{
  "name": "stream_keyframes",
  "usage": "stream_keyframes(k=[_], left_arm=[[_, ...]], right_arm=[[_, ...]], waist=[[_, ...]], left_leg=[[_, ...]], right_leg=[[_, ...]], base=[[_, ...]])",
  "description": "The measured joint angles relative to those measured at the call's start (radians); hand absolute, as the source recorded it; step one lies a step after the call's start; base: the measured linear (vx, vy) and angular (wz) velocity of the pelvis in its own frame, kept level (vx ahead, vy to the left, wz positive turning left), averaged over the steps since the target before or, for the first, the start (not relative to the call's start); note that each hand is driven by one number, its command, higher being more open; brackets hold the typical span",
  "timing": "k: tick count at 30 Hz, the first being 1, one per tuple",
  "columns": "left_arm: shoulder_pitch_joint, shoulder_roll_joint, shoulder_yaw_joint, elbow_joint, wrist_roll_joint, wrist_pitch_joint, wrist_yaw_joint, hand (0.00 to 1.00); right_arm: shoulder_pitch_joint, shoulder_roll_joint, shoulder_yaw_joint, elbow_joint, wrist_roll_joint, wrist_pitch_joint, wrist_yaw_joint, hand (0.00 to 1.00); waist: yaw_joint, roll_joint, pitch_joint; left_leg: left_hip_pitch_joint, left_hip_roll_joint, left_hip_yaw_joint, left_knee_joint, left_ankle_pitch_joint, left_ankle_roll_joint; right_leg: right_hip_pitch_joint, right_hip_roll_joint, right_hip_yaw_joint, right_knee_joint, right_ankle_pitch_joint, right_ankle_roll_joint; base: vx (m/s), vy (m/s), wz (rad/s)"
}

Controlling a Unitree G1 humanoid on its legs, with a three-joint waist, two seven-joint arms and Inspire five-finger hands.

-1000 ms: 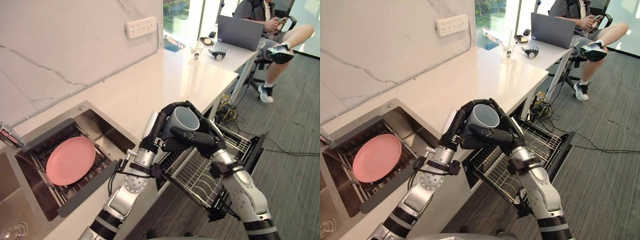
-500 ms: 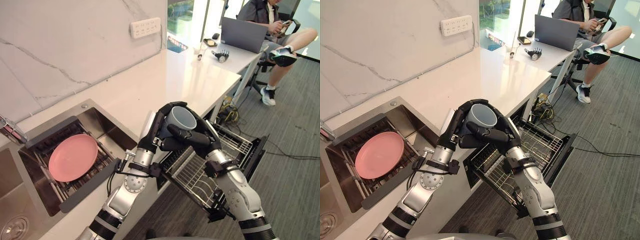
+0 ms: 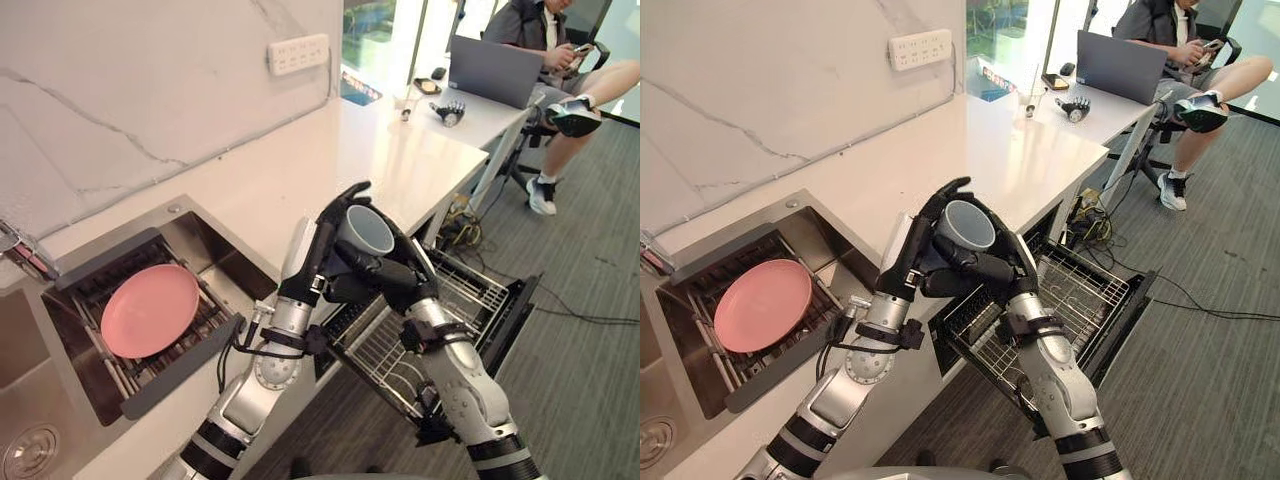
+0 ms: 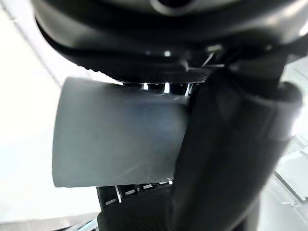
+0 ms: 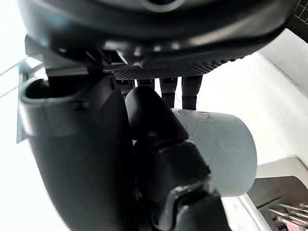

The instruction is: Walk over to the sink, pick up the cup, carry it to the dishwasher, place the cup inside the dishwasher, then close the dishwasher door

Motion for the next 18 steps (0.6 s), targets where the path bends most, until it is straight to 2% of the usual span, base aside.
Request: stream_keyframes(k=[13, 16, 18], left_arm=[[0.0, 0.0, -0.023, 0.0, 0.082, -0.003, 0.076, 1.0], [0.0, 0.0, -0.024, 0.0, 0.082, -0.003, 0.079, 1.0], [0.0, 0.0, -0.034, 0.0, 0.083, -0.003, 0.095, 1.0]], right_arm=[[0.0, 0.005, 0.023, 0.002, 0.094, -0.004, -0.018, 0.0], [0.0, 0.004, 0.041, 0.002, 0.086, -0.035, -0.061, 0.0], [0.0, 0.008, 0.059, 0.002, 0.038, -0.079, -0.125, 0.0]], waist=[[0.002, -0.007, -0.005], [0.001, -0.008, -0.005], [0.002, -0.008, -0.005]], left_leg=[[-0.007, 0.0, -0.005, 0.0, 0.003, -0.001], [-0.008, 0.0, -0.005, 0.0, 0.004, -0.002], [-0.008, 0.0, -0.005, 0.0, 0.004, -0.002]], right_leg=[[0.001, 0.001, -0.007, -0.011, 0.006, -0.003], [0.001, 0.001, -0.008, -0.011, 0.006, -0.003], [0.001, 0.001, -0.009, -0.011, 0.006, -0.003]], base=[[0.0, 0.0, 0.0], [0.0, 0.0, 0.0], [0.0, 0.0, 0.0]])
